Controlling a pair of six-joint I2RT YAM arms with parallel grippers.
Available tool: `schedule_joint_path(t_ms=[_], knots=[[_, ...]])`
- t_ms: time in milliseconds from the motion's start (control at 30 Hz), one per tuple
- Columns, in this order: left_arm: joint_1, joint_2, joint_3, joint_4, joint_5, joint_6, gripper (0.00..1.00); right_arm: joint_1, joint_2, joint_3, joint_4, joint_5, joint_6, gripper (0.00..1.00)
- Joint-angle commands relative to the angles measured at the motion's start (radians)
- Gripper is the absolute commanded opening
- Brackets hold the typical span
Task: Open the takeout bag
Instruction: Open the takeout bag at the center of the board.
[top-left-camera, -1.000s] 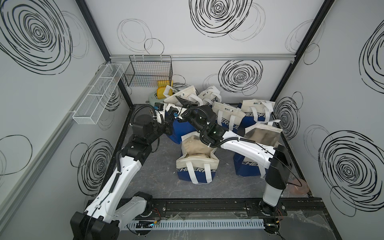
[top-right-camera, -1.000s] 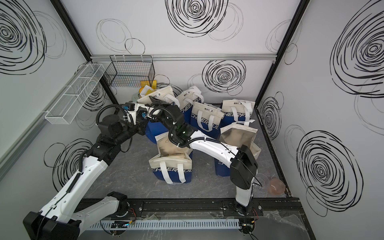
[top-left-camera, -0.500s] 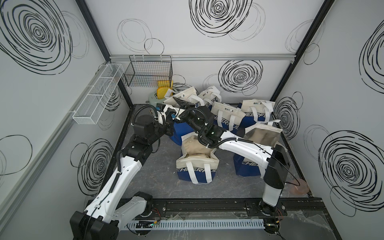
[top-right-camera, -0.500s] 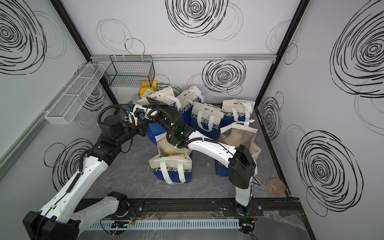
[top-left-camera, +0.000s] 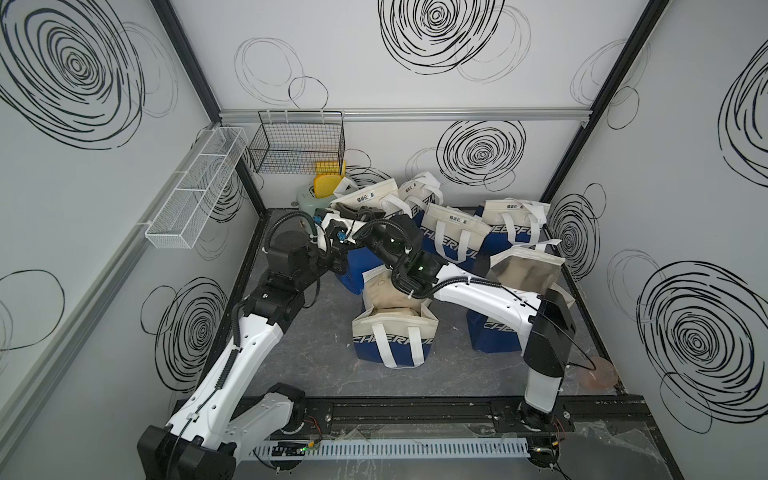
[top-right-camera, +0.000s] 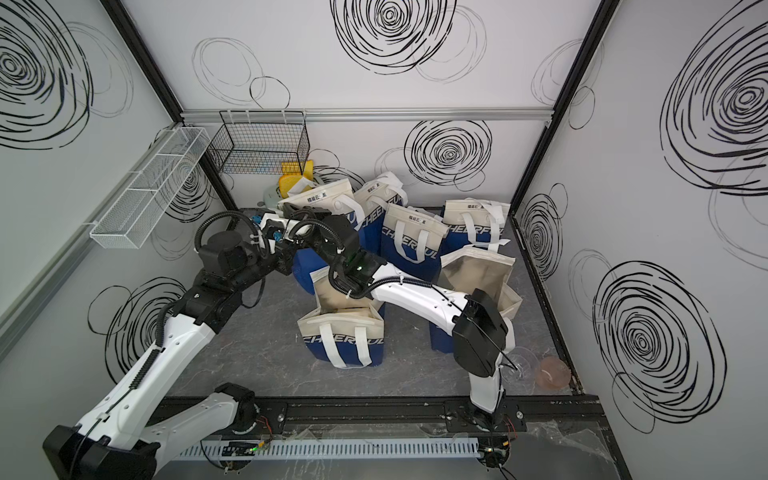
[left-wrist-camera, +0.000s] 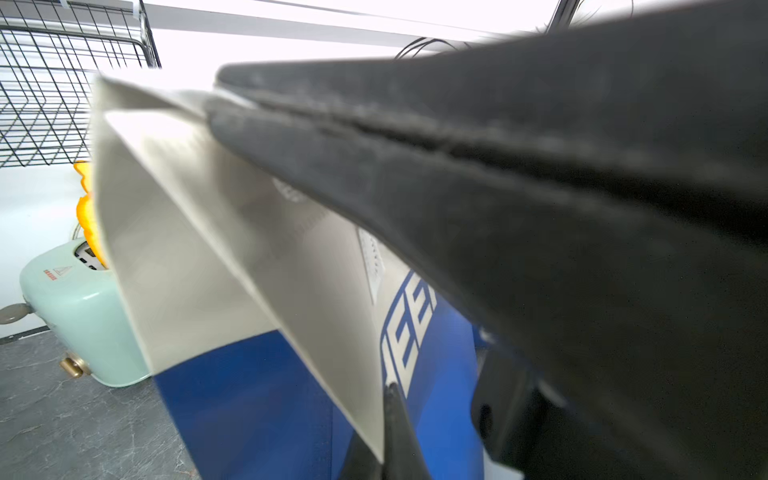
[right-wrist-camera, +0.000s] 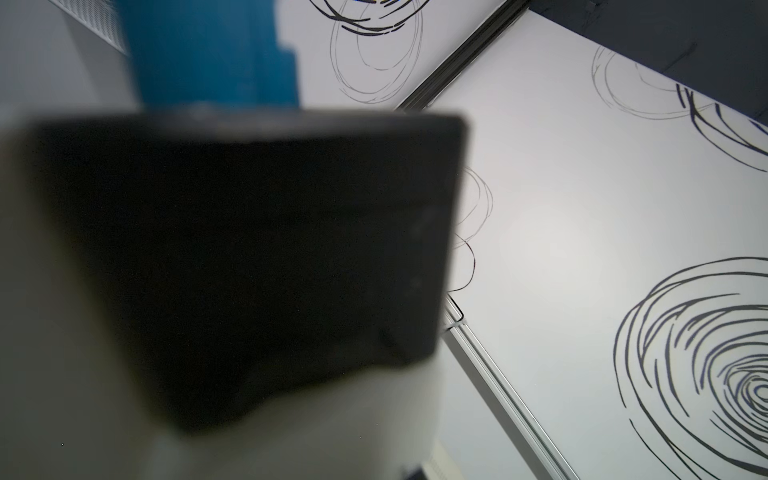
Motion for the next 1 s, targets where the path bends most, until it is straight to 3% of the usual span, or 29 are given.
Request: schedule_joint_path(t_ms=[0,533,967], knots=[[0.002,-0.018,-0.002,0.034,0.025,0.03,0.0,-0.038,-0.011,0.049,0.057,0.056,0.05,0.0],[0.112,0.078,-0.073,0.096,0.096,0.016,0.0,-0.149,-0.085,0.079,-0.069,-0.051,0.124,0.0],[0.21,0.206,-0.114,0.071,0.073,0.038,0.0,-0.218,-0.145,0.074,-0.188,-0.151,0.166,0.0]])
